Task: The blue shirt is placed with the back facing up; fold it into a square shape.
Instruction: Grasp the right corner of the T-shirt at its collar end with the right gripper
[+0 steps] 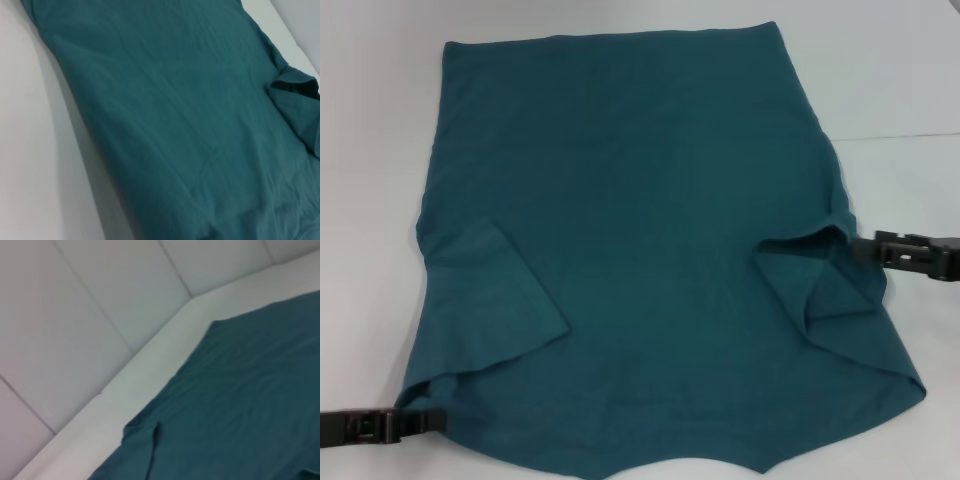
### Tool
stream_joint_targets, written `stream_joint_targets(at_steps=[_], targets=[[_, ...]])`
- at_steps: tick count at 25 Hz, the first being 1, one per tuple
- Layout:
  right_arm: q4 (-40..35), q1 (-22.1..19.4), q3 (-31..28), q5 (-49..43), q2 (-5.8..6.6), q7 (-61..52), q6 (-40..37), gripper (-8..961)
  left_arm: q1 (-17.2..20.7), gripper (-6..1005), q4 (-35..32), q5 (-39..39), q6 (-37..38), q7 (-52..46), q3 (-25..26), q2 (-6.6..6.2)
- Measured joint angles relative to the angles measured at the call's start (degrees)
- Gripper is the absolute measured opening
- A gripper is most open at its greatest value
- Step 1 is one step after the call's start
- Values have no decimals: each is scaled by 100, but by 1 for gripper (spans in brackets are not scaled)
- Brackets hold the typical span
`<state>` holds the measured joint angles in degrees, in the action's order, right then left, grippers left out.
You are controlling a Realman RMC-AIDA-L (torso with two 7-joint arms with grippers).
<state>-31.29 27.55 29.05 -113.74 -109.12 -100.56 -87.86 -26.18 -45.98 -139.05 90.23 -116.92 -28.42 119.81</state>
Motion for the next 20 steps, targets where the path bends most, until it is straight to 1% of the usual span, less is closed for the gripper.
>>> stream_joint_targets(at_steps=[2,5,12,16,20], targets=[[-87,-66,12,0,23,-189,98,919,9,12,1,1,0,1,23,-1],[-248,-157,37,-37,26,-501,317,918,15,12,2,1,1,2,32,-1],[-453,-179,11,-505,24,-958,494,917,17,11,-4,1,4,10,48,-4],[-742,-182,26,-954,43,-1472,413,916,-12,11,-20,4,31,11,105,-14],[-884,-179,4,-1439,117,-1888,217,915,-38,11,-23,46,41,11,109,-23]])
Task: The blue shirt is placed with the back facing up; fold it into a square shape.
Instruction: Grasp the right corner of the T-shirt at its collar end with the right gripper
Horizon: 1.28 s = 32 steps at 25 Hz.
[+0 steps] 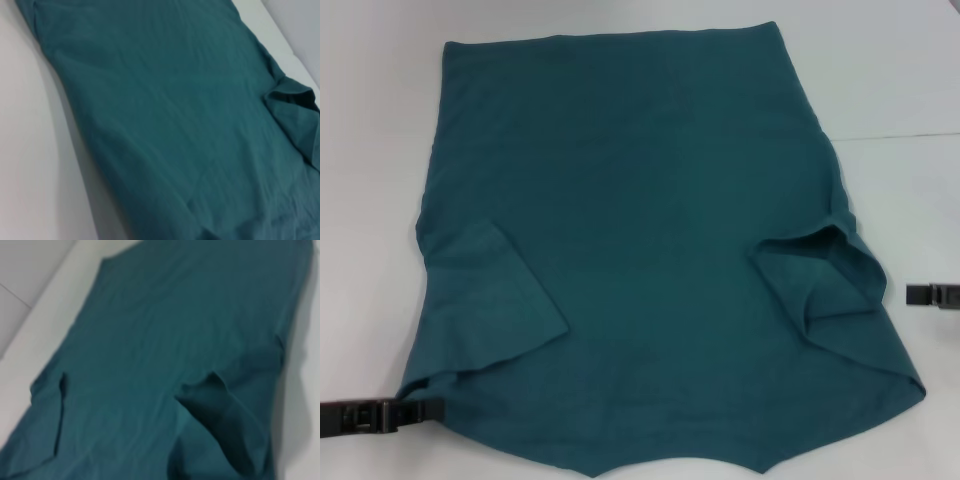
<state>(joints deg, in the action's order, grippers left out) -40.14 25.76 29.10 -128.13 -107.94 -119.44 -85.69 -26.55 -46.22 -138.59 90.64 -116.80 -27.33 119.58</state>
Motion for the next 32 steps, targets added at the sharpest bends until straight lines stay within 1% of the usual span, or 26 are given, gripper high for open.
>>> stream_joint_targets(at_steps=[2,6,11,16,20,32], targets=[[-13,6,-1,-195,30,-140,-61,914,-7,11,-1,36,7,0,0,-5],[-10,5,-1,-491,36,-311,-85,913,-30,11,-7,52,16,0,1,-7],[49,31,22,-689,-26,-360,-17,912,-54,11,-11,53,3,0,1,-5],[228,82,56,-726,-49,-362,97,910,-69,11,-10,53,-31,0,0,-6],[262,109,71,-729,-91,-364,132,909,-78,11,-11,52,-31,0,0,-12],[385,174,132,-809,-111,-384,258,906,-78,11,-11,139,1,3,0,-35]])
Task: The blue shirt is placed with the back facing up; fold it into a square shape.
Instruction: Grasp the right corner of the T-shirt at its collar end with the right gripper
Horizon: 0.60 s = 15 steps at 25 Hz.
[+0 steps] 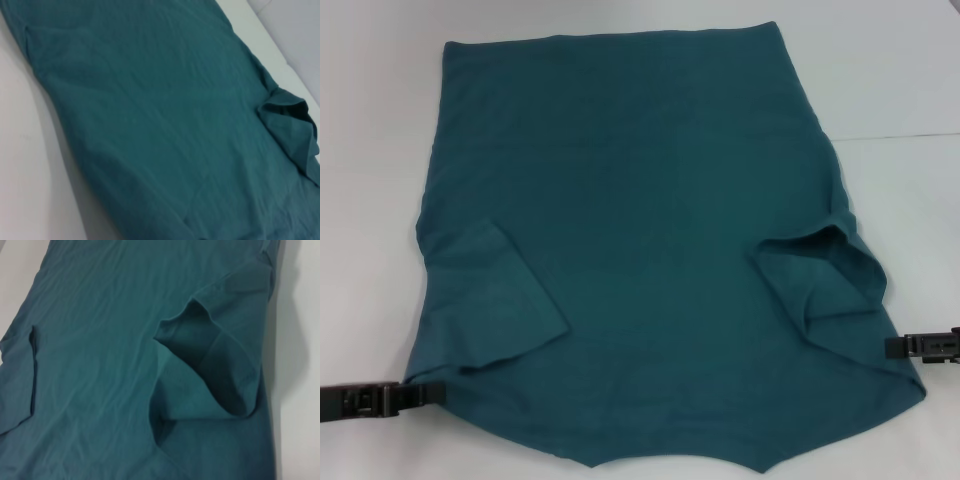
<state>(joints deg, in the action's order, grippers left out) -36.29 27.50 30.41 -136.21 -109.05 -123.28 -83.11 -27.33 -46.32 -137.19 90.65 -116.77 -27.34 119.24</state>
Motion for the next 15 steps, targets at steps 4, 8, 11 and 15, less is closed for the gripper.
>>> stream_joint_targets(at_steps=[4,8,11,15], targets=[[0,15,4,-2,-1,-2,14,905,-20,11,0,46,17,4,0,-7],[46,33,36,-2,-2,-3,18,904,-39,11,0,124,24,5,0,-19],[58,50,71,-2,-8,-3,23,904,-48,11,0,174,24,6,0,-25],[60,67,78,-2,-31,-3,23,903,-55,11,0,186,24,6,0,-34]])
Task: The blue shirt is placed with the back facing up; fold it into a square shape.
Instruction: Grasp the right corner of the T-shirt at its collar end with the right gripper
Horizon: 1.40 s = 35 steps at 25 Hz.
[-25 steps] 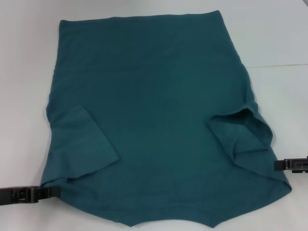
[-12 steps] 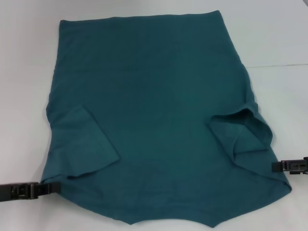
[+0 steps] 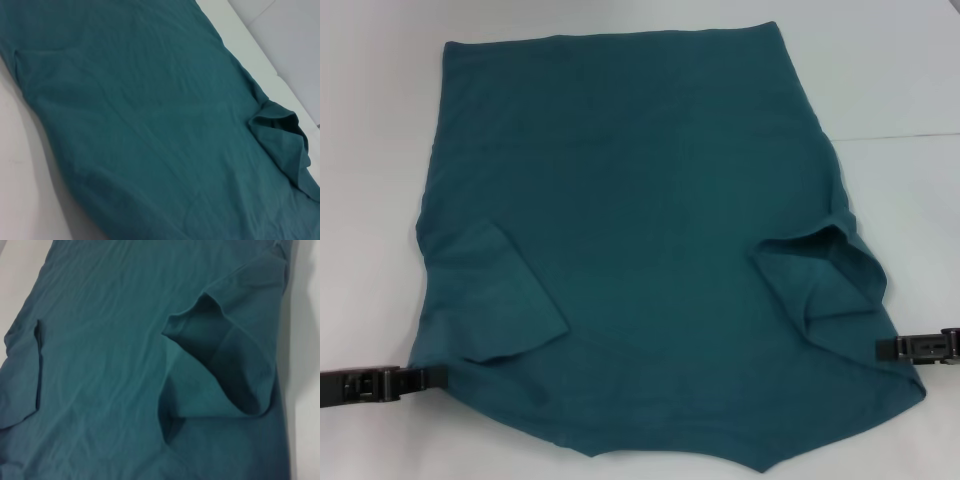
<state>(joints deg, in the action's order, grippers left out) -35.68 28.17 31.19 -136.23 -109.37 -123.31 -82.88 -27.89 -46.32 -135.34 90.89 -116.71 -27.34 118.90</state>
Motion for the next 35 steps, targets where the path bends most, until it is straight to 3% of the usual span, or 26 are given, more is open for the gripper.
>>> stream_joint_targets(at_steps=[26,35], targets=[[88,365,115,12,-119,9,-525,896,-1,11,18,-2,-54,18,0,1],[89,416,447,3,-72,-332,-615,894,-18,11,45,-2,-89,18,0,2]])
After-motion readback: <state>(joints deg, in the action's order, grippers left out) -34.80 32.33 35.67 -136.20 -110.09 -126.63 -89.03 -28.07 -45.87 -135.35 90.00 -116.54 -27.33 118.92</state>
